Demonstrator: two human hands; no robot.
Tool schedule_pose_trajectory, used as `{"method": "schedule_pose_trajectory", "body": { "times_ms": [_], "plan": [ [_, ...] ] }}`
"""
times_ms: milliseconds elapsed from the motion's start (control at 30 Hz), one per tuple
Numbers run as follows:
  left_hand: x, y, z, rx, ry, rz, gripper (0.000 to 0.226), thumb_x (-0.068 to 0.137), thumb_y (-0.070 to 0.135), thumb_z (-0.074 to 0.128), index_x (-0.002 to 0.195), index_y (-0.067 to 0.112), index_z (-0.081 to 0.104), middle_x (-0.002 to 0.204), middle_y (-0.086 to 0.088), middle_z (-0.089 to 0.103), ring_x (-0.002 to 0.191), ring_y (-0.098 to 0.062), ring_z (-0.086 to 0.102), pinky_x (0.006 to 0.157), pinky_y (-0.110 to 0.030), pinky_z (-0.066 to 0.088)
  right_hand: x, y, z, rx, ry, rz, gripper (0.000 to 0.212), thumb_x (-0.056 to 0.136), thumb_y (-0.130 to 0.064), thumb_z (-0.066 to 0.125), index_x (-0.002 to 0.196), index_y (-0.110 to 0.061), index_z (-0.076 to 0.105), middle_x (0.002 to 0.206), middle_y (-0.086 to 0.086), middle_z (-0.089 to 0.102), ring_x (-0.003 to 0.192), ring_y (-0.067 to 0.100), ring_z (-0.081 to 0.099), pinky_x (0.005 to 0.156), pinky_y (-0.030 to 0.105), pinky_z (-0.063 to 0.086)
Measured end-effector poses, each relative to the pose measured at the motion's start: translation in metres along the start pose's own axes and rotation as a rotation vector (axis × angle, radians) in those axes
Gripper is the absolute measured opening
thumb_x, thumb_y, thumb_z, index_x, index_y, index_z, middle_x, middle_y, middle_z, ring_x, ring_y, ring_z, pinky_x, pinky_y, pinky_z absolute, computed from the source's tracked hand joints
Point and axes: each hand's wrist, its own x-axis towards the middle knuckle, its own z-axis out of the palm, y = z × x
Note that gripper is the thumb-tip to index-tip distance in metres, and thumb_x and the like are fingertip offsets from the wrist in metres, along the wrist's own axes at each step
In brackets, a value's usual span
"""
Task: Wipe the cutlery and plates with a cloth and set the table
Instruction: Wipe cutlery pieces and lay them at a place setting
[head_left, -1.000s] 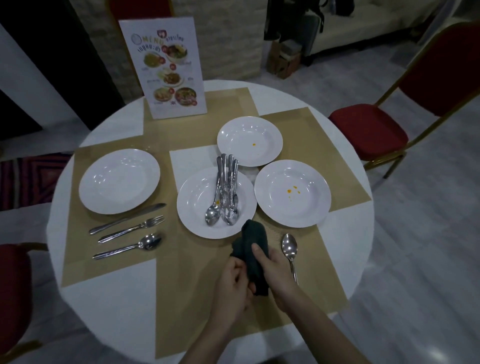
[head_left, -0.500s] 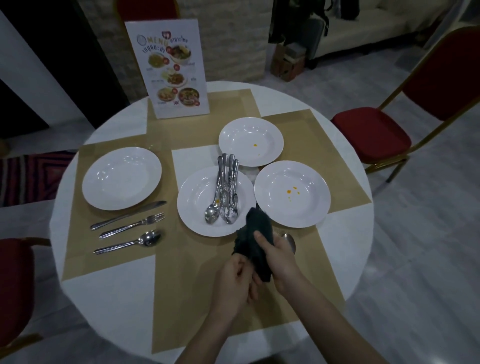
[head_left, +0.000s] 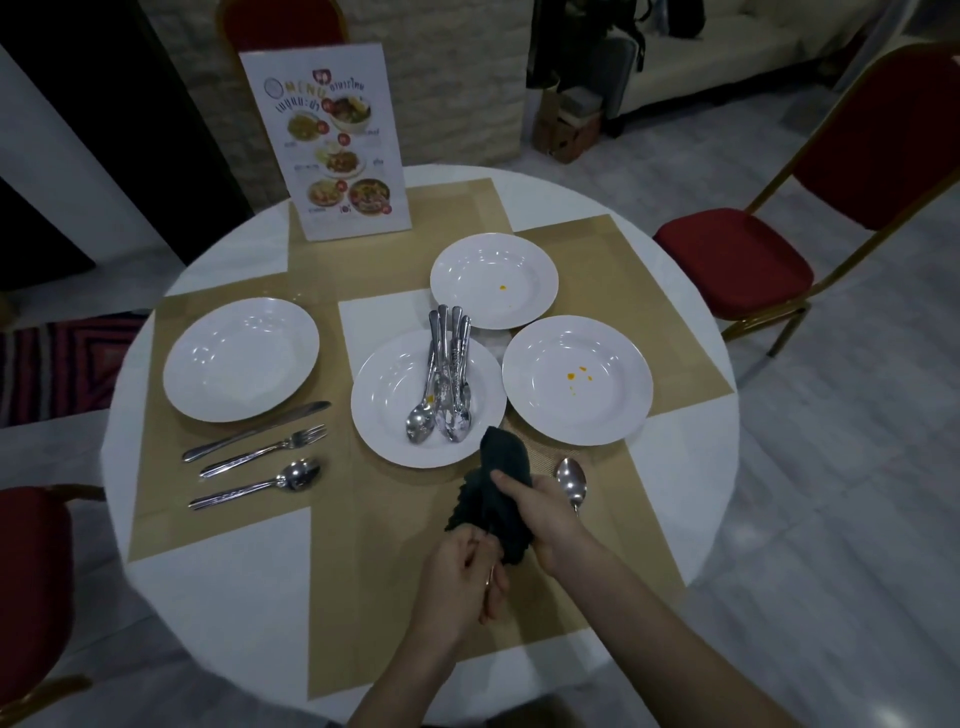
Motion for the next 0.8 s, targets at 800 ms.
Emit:
{"method": "schedule_pose_trajectory", "body": {
  "times_ms": [800],
  "plan": [
    [-0.018,-0.01,0.014,-0.082,-0.125,-0.006,0.024,0.1,0.011,0.043,0.078,0.007,0.053,0.056,-0.004,0.055,0.042,-0.012,0.037,0.043,-0.021,0.03,0.011,-0.004,-0.044,-0.457,0.198,-0.402,0.021,0.092,-0.021,0.062,0.084,-0.002,0.064,0.076,0.01,0.068,0.07,0.024,0.064,0.06,0.032,0.048]
  ]
}}
